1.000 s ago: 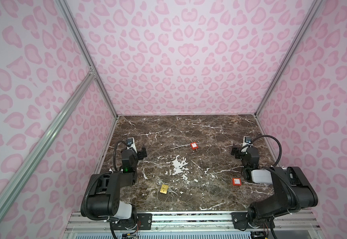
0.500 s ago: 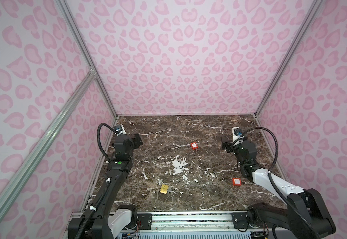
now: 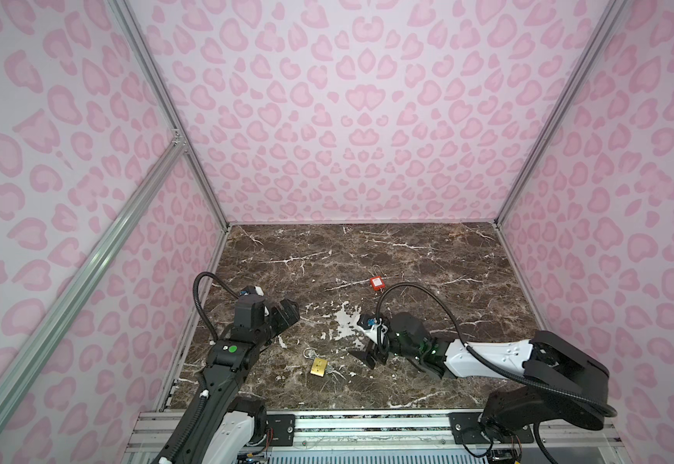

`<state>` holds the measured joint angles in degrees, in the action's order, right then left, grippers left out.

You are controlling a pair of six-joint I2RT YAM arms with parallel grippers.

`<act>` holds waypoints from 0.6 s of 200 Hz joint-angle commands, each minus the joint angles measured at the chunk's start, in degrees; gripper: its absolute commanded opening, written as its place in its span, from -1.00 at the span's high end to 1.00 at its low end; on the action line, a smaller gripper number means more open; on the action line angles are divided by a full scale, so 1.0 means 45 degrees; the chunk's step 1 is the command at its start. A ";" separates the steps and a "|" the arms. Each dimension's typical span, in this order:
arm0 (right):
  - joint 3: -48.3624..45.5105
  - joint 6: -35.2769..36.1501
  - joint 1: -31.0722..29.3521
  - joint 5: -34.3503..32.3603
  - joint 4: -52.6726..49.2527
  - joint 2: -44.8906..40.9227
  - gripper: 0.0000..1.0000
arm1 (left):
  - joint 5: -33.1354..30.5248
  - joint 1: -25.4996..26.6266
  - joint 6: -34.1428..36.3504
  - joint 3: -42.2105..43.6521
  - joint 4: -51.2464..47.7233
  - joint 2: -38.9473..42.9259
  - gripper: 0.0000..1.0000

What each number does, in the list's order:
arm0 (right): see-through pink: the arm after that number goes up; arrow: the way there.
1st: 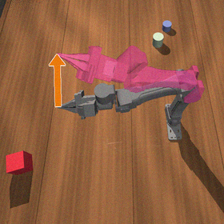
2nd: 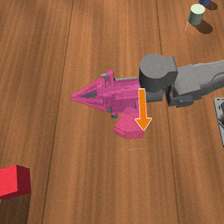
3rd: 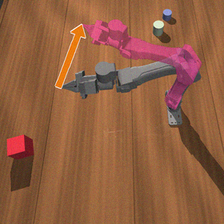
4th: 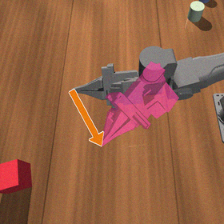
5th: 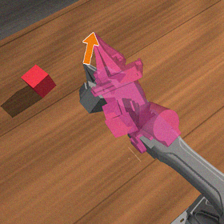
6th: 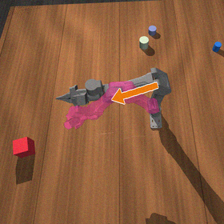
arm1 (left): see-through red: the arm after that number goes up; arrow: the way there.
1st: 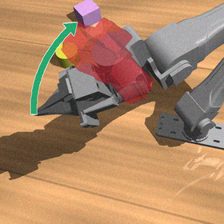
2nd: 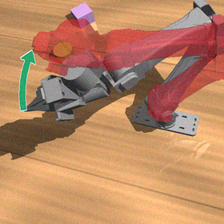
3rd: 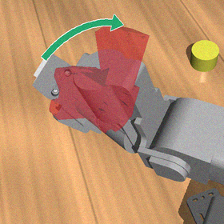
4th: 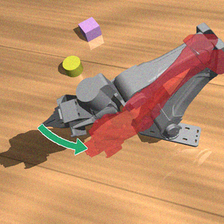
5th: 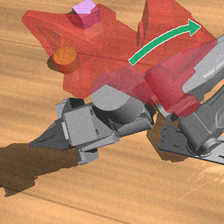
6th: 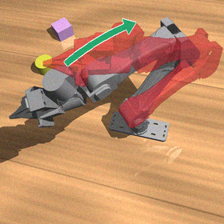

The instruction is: Lock with the key

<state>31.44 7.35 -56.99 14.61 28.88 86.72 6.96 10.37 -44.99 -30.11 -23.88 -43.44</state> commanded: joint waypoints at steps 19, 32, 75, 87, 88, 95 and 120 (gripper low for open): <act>0.0689 -0.0051 -0.1248 0.0369 0.1980 0.1831 -0.95 | 0.0505 0.0568 -0.2146 0.1027 -0.1234 0.1168 -0.97; 0.1052 -0.0074 -0.1478 0.0383 0.2082 0.2397 -0.95 | 0.0445 0.0783 -0.2659 0.1527 -0.1052 0.1645 -0.97; 0.2087 0.0282 -0.1911 0.0314 0.1617 0.3566 -0.92 | 0.0233 0.1134 -0.3927 0.3014 -0.0777 0.3583 -0.97; 0.2158 0.0155 -0.1921 0.0252 0.1747 0.3832 -0.91 | 0.0123 0.1146 -0.4036 0.3148 -0.0943 0.4037 -0.97; 0.2156 0.0149 -0.1923 0.0251 0.1776 0.3863 -0.91 | 0.0118 0.1149 -0.4060 0.3152 -0.0943 0.4072 -0.97; 0.2154 0.0113 -0.1943 0.0268 0.1992 0.4016 -0.90 | 0.0152 0.1142 -0.4186 0.3263 -0.0987 0.4260 -0.96; 0.2375 0.0254 -0.2101 0.0298 0.1846 0.4356 -0.86 | 0.0741 0.1151 -0.4450 0.3697 -0.1108 0.4344 -0.94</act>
<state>41.17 8.12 -66.00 16.21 36.29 105.03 8.60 15.49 -62.59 -14.85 -27.49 -24.05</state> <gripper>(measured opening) 0.944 0.976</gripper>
